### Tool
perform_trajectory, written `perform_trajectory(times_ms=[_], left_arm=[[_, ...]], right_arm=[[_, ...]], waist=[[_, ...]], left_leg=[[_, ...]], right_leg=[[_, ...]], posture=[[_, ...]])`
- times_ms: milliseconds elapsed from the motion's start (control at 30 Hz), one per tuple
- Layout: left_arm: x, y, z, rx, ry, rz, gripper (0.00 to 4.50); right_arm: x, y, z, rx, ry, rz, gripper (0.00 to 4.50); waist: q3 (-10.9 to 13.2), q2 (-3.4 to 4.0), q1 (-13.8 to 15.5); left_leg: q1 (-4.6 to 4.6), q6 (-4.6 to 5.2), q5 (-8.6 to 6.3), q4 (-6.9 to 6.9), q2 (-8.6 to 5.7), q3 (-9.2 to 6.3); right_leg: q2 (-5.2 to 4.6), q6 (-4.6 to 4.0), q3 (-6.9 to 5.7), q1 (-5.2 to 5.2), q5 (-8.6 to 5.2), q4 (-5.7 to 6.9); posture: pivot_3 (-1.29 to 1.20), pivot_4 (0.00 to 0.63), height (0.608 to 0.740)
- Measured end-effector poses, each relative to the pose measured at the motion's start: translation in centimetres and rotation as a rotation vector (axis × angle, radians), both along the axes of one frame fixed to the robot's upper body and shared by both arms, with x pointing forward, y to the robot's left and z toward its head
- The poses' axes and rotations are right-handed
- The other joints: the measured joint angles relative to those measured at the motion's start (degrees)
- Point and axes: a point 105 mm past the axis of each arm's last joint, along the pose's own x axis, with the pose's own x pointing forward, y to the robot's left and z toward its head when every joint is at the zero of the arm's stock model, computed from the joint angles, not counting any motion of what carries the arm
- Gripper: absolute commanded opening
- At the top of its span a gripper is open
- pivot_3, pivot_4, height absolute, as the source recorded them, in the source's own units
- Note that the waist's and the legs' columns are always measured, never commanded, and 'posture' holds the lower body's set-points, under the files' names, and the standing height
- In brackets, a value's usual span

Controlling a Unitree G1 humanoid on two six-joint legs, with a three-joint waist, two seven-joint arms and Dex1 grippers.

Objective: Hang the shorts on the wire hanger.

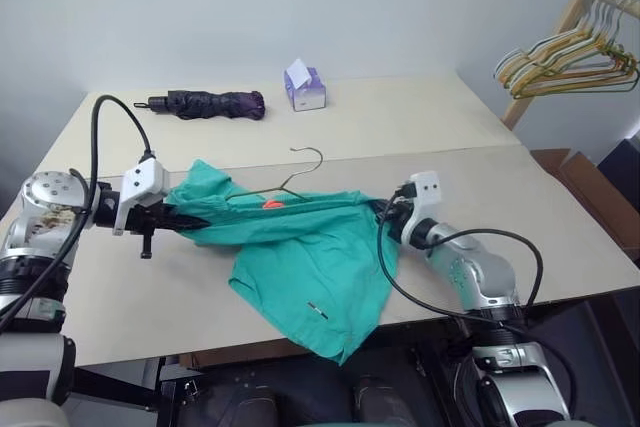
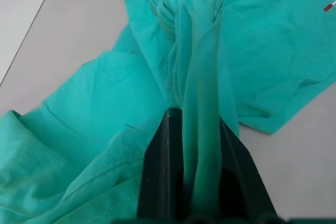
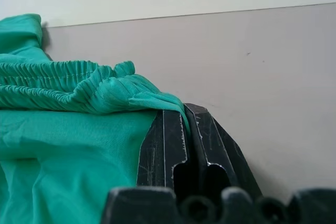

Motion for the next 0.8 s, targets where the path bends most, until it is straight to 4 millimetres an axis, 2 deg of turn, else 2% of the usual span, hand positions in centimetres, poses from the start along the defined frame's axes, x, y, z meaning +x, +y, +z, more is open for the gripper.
perform_trajectory(times_ms=[333, 433, 533, 567, 700, 800], left_arm=[[1.2, -1.3, 1.1, -0.063, -0.075, 0.003, 0.0], [1.6, -1.6, 1.4, -0.089, -0.087, 0.02, 0.0], [2.1, -0.1, 1.6, -0.128, -0.097, 0.129, 0.0], [2.3, 0.0, 1.5, -0.138, -0.101, 0.146, 0.0], [3.2, -1.9, 1.4, -0.194, -0.12, 0.117, 0.0], [3.7, -2.3, 1.6, -0.192, -0.135, 0.112, 0.0]], right_arm=[[-1.2, -1.7, 4.5, -0.071, -0.204, 0.02, 0.07], [-1.4, -2.4, 5.2, -0.093, -0.235, 0.016, 0.82], [-1.6, -7.4, 6.2, -0.167, -0.26, -0.111, 1.73], [-1.6, -8.1, 6.7, -0.177, -0.276, -0.126, 2.0], [-2.1, -7.2, 7.4, -0.168, -0.306, -0.042, 3.34], [-2.1, -6.9, 8.3, -0.174, -0.319, 0.007, 4.33]], waist=[[0.0, 0.0, -0.1], [0.0, 0.0, -0.1], [0.0, -0.02, 0.1], [0.0, -0.02, 0.0], [0.0, -0.04, -0.1], [0.0, -0.04, -0.3]], left_leg=[[0.0, 0.0, 0.0, 0.0, 0.0, 0.01], [0.0, 0.0, 0.0, 0.0, -0.01, 0.02], [-0.01, 0.0, 0.0, 0.0, -0.02, 0.02], [0.02, 0.0, 0.0, 0.0, -0.02, 0.02], [0.09, 0.0, 0.0, 0.0, -0.01, 0.03], [-0.01, 0.0, 0.0, 0.01, -0.02, 0.03]], right_leg=[[0.0, 0.0, 0.01, 0.0, 0.0, -0.01], [0.0, 0.0, 0.01, 0.01, 0.0, -0.02], [-0.01, 0.0, 0.0, 0.01, 0.0, -0.07], [-0.01, 0.0, 0.0, 0.04, 0.0, -0.06], [0.01, -0.01, 0.01, 0.12, 0.0, -0.06], [0.0, -0.01, 0.02, 0.04, 0.01, -0.09]], posture=[[-0.04, 0.021, 0.74], [-0.04, 0.021, 0.74], [-0.05, 0.006, 0.74], [-0.06, 0.004, 0.74], [-0.07, 0.0, 0.74], [-0.07, 0.0, 0.74]])
